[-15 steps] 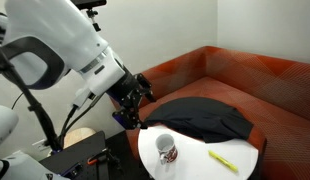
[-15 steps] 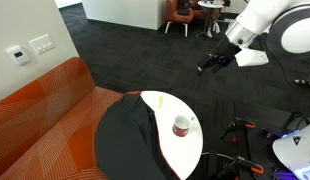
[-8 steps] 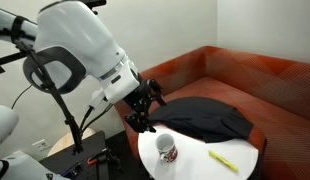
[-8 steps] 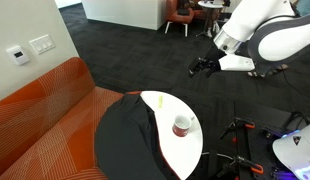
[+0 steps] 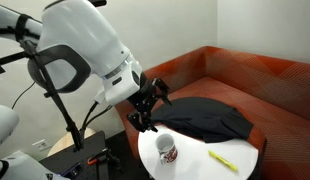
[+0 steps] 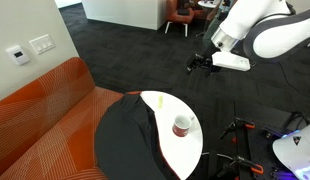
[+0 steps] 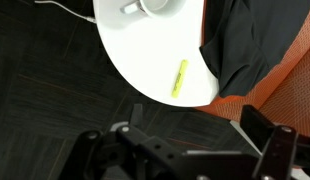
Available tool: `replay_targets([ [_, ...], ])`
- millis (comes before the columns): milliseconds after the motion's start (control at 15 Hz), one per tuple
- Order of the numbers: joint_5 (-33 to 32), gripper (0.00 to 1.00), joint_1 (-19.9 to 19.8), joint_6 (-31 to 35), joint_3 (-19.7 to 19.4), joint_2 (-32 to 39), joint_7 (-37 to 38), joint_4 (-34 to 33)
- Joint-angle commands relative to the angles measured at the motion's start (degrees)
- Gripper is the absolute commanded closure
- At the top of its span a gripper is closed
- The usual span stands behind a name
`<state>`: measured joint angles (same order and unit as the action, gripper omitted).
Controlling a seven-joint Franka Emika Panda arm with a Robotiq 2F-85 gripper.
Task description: Put the yellow marker inside the red mug
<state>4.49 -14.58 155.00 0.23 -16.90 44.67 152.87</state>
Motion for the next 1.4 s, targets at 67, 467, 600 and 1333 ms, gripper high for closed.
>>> replay_targets([
  [67, -1.61, 0.00, -1.36, -2.29, 1.26, 9.49, 14.24, -9.51],
  [467, -3.95, 0.00, 2.82, -3.92, -2.72, 23.23, 26.51, -21.64],
  [600, -3.05, 0.00, 4.51, -3.25, -4.39, 27.41, 28.05, -25.01],
  [1333, 2.61, 0.00, 7.47, -2.23, -8.39, 44.94, 23.33, -38.77],
])
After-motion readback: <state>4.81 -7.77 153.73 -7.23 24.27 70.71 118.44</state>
